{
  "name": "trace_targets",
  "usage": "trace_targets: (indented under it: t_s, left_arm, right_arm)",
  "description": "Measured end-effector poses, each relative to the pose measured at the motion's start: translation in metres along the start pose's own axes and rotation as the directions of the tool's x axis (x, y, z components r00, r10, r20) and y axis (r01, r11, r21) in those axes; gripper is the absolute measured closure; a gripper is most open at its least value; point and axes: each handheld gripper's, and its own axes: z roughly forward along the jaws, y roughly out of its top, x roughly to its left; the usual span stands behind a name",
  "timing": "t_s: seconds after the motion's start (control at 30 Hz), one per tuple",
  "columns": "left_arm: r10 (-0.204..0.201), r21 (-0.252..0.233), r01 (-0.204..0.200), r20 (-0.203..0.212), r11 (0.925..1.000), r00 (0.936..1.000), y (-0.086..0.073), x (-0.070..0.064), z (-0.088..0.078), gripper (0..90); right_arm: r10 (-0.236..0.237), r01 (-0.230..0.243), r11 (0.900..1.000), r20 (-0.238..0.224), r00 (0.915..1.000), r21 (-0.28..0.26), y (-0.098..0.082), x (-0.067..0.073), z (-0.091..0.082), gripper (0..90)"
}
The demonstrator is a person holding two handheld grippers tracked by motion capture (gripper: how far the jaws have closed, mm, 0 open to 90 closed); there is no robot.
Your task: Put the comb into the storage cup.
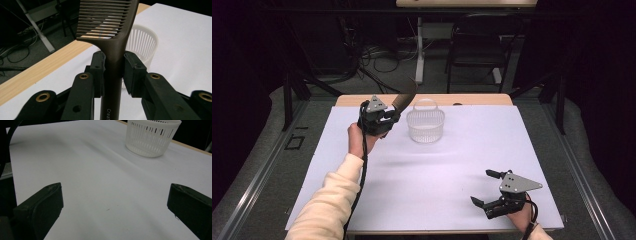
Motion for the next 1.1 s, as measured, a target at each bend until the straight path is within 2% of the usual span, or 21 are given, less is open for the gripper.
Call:
trace_targets:
  t_s: [1.1]
  left_arm:
    - [0.003, -0.011, -0.003, 0.002, 0.9999, 1.0000, 0.019, 0.002, 0.012, 71.8]
  right_arm:
    - [0.004, -0.004, 1.000, 0.004, 1.0000, -0.004, -0.001, -0.001, -0.002, 0.2]
